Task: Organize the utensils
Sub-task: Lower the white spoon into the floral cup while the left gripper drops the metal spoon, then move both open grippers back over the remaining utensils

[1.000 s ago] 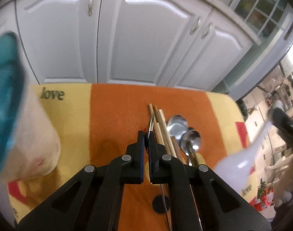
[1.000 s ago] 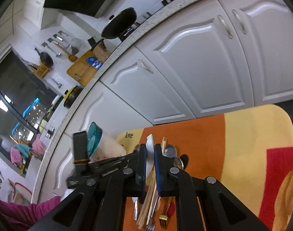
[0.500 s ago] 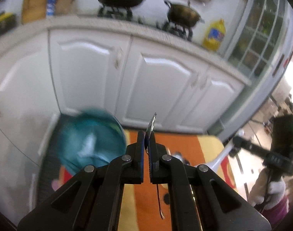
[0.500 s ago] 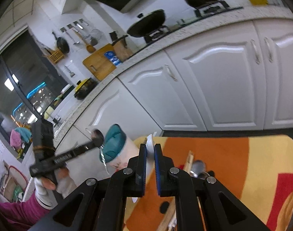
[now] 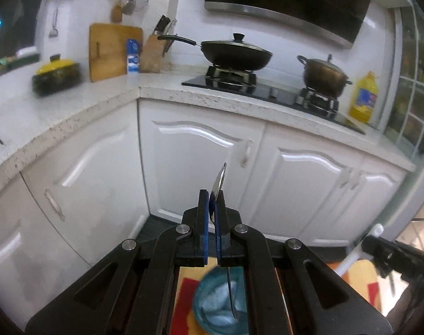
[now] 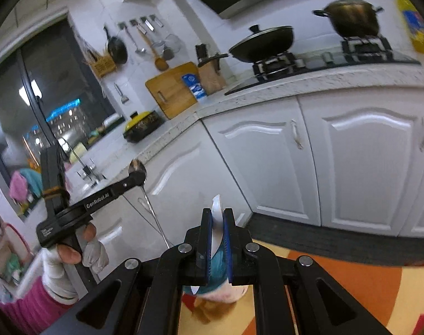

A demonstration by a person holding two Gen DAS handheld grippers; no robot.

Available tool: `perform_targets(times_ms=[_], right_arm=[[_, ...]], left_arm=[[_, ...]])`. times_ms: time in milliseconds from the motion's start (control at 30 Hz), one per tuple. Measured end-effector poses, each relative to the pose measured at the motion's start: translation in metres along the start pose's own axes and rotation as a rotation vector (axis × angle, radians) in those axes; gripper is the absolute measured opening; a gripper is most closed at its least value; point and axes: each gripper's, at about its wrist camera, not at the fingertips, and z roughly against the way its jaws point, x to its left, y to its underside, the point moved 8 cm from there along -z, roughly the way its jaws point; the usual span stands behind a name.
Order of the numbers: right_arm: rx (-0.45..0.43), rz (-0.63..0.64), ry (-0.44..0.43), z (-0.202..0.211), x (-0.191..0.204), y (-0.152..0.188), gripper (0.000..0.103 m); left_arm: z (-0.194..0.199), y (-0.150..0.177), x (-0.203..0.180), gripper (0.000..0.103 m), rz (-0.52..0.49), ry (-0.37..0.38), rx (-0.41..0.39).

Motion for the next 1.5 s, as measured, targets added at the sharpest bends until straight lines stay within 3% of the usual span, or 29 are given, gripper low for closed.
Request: perform_targets(times_ms=[100, 300, 567, 633, 667, 700, 767, 1067, 1500], right_arm=[[0.039, 0.072, 0.061, -0.029, 0.008, 0.005, 0.007], [0.137, 0.132, 0.113, -0.072, 0.002, 0.034, 0.007], [0.242, 0.102, 0.088, -0.109, -0.011, 0.065, 0.008], [0.238, 0.096, 0.077, -0.107, -0.010, 0.067, 0.009], [0.243, 0.082, 0.067, -0.106, -0.011, 0.067, 0.018], [0.250, 0.055, 0.061, -0.104, -0.015, 0.067, 0.038], [0.229, 0.026, 0.049, -0.097, -0.018, 0.066, 0.049], [0.220, 0.035, 0.074, -0.069, -0.016, 0.073, 0.049], [0.160, 0.027, 0.193, -0.006, -0.028, 0.087, 0.055]], left_arm=[[-0.016, 0.005, 0.003, 0.002, -0.036, -0.056, -0.024], [-0.042, 0.041, 0.003, 0.002, -0.066, -0.075, 0.028], [-0.060, 0.080, 0.006, 0.002, -0.055, -0.071, 0.122], [-0.060, 0.085, 0.005, 0.002, -0.046, -0.062, 0.139], [-0.060, 0.085, 0.005, 0.005, -0.040, -0.056, 0.144], [-0.059, 0.087, 0.004, 0.008, -0.033, -0.047, 0.150], [-0.056, 0.087, 0.004, 0.023, -0.023, -0.040, 0.150], [-0.030, 0.091, 0.001, 0.041, 0.016, -0.006, 0.159], [0.026, 0.105, -0.039, 0.046, -0.059, 0.019, 0.111]])
